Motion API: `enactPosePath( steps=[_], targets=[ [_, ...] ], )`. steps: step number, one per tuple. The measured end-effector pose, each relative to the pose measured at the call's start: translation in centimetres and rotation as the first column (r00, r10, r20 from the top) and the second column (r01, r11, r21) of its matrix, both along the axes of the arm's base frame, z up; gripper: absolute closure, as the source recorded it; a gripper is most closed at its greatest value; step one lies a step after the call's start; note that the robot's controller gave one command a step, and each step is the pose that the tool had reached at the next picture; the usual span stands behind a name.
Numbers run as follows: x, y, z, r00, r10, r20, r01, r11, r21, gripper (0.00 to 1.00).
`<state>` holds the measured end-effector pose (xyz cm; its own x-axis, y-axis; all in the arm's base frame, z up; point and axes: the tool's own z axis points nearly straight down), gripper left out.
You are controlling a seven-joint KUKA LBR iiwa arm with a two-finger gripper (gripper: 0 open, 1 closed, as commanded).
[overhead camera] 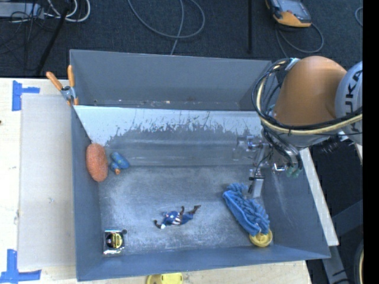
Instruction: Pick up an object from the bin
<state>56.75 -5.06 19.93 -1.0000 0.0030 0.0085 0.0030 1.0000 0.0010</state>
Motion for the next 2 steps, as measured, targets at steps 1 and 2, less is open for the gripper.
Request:
enactPosePath(
  steps=[1, 2],
  targets=[
    [0.1, 0.0, 0.5, 1.0, 0.001, 0.007, -0.001, 1.0, -0.001, 0.0],
    [-0.2, -0.7, -2.6, 0.996, 0.093, 0.012, -0.093, 0.996, -0.001, 0.0]
  ],
)
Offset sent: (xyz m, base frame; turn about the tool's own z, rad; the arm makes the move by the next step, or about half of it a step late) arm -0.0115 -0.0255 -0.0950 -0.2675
